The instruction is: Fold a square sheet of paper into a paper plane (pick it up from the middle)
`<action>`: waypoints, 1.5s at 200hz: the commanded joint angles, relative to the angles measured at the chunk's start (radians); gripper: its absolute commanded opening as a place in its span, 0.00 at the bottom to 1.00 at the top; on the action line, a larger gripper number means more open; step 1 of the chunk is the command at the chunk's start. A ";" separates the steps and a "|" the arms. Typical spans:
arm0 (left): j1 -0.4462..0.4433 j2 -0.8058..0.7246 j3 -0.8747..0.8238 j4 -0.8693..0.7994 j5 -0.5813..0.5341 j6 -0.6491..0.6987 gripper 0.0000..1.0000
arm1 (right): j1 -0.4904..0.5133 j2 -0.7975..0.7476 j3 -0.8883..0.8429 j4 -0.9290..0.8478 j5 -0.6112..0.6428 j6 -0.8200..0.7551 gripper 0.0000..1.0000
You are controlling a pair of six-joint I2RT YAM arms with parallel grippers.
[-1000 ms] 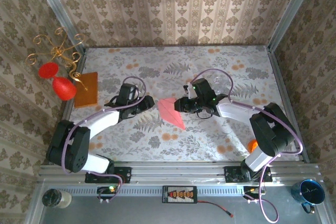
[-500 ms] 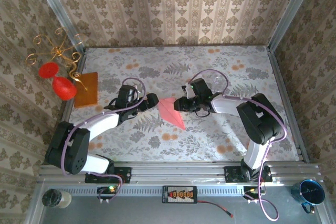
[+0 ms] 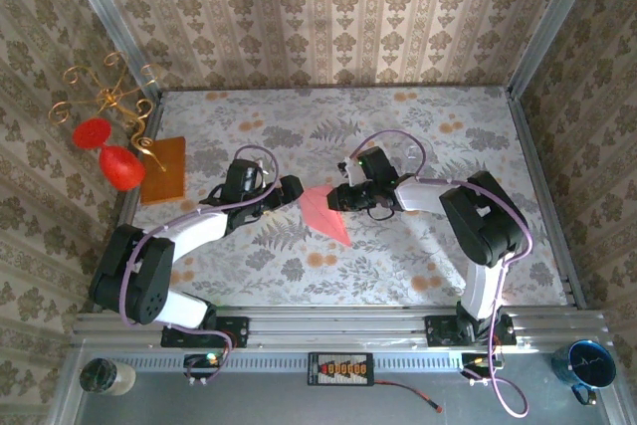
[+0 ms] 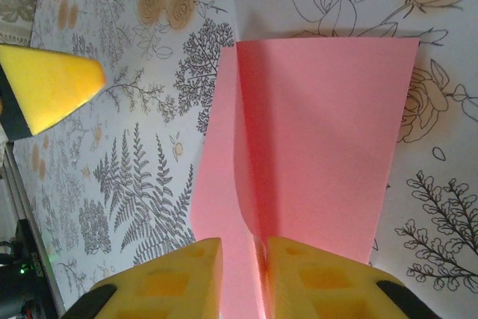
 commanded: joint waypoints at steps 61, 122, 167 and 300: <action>0.005 -0.013 0.032 0.054 0.073 0.011 1.00 | -0.021 -0.056 -0.032 0.103 -0.013 0.029 0.08; -0.052 -0.060 0.045 0.196 0.196 -0.061 0.99 | -0.087 -0.244 -0.108 0.304 -0.025 0.250 0.07; -0.115 0.010 0.099 0.321 0.277 -0.104 0.87 | -0.106 -0.283 -0.134 0.466 -0.057 0.425 0.07; -0.141 0.080 0.128 0.478 0.387 -0.124 0.43 | -0.127 -0.258 -0.156 0.616 -0.131 0.587 0.07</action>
